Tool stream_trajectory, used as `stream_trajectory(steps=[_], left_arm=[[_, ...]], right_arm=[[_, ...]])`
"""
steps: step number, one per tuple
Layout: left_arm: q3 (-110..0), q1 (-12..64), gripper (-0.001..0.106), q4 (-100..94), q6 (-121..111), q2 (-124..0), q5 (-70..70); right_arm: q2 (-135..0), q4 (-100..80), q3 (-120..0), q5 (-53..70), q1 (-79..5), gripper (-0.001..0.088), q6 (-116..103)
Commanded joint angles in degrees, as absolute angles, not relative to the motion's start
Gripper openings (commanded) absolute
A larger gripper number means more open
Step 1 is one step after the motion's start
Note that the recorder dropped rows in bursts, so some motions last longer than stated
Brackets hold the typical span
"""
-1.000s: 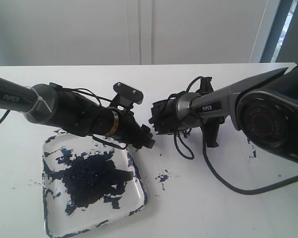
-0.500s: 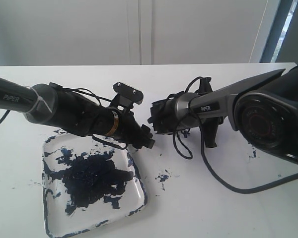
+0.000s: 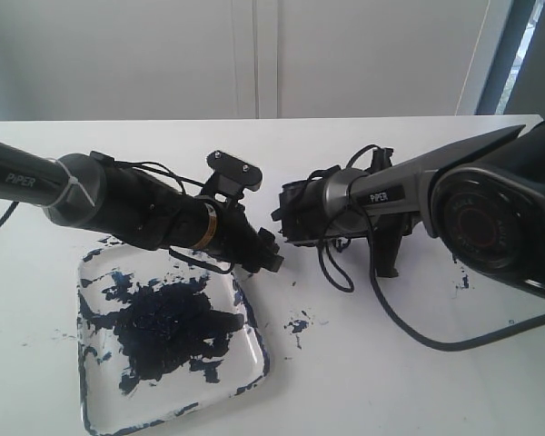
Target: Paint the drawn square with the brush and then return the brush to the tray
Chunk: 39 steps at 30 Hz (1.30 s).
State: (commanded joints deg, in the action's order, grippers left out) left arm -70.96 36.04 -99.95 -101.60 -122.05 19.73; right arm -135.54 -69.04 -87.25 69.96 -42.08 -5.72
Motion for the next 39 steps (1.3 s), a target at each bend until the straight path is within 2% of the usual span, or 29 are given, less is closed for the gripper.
stream_trajectory(steps=[22,39], left_arm=[[-71.0,36.0,0.072,-99.9,-101.6,-122.0,19.6],[-71.0,36.0,0.072,-99.9,-101.8,-122.0,19.7]], right_arm=[[-134.9,-66.4,-84.9,70.0,-41.9,0.0,-5.1],[-126.2,-70.7,-82.6,70.0,-40.5,0.0,-11.8]])
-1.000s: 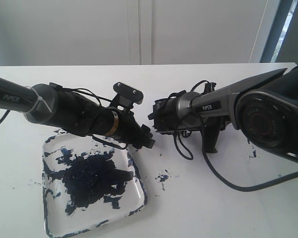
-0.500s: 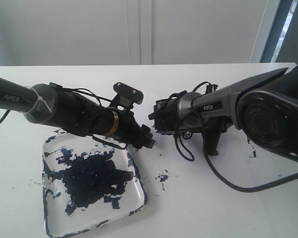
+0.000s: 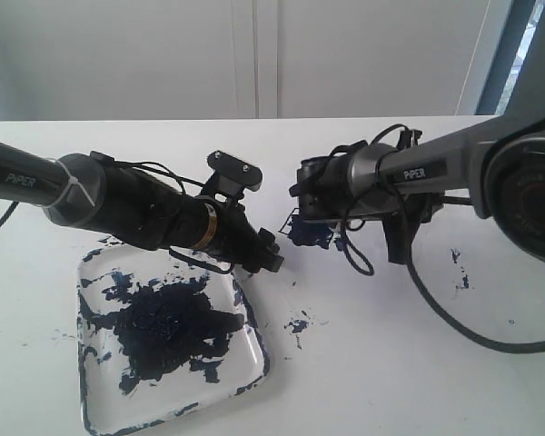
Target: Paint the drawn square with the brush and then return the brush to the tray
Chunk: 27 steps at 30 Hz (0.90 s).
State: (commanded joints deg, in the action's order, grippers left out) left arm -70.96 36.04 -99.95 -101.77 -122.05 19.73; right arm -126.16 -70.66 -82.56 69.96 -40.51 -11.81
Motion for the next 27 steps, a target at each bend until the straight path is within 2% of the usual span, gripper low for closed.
stream_trajectory(steps=[27], left_arm=[[-71.0,36.0,0.072,-99.9,-101.8,-122.0,20.1]], right_arm=[[-134.5,-72.0,-82.6,70.0,-45.8,0.0,-10.2]])
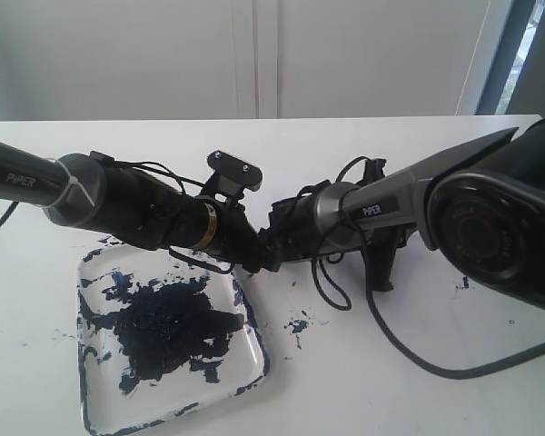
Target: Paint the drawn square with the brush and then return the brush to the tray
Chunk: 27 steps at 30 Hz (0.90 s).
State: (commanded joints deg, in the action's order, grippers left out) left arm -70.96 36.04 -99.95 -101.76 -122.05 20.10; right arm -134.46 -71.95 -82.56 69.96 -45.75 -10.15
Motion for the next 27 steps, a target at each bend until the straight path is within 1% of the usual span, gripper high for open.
stream_trajectory(steps=[14,27], left_arm=[[-71.0,36.0,0.072,-99.9,-101.8,-122.0,21.2],[-71.0,36.0,0.072,-99.9,-101.8,-122.0,21.4]], right_arm=[[-134.4,-73.7,-82.6,70.0,-47.6,0.0,-9.1],[-134.4,-74.0,-82.6,70.0,-46.1,0.0,-7.7]])
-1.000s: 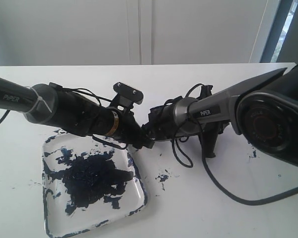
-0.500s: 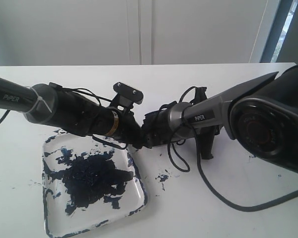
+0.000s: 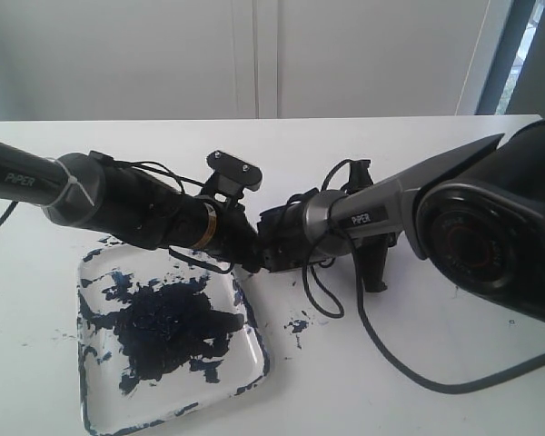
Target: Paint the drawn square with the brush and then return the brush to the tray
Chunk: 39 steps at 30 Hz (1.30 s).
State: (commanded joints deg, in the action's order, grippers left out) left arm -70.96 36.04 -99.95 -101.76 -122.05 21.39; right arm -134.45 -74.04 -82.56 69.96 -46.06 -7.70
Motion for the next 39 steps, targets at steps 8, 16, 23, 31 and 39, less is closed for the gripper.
stream_trajectory(steps=[8,16,23,31,39], left_arm=[[-71.0,36.0,0.072,-99.9,-101.8,-122.0,21.4],[-71.0,36.0,0.072,-99.9,-101.8,-122.0,21.4],[-71.0,36.0,0.072,-99.9,-101.8,-122.0,21.4],[-71.0,36.0,0.072,-99.9,-101.8,-122.0,21.5],[-71.0,36.0,0.072,-99.9,-101.8,-122.0,22.5]], right_arm=[[-134.4,-77.6,-82.6,70.0,-44.0,0.0,-8.5],[-134.4,-78.5,-82.7,70.0,-43.8,0.0,-9.3],[-134.3,-77.6,-82.7,70.0,-44.6,0.0,-9.2],[-133.7,-75.2,-82.7,70.0,-46.8,0.0,-8.6],[-133.7,-74.1,-82.7,70.0,-46.7,0.0,-7.8]])
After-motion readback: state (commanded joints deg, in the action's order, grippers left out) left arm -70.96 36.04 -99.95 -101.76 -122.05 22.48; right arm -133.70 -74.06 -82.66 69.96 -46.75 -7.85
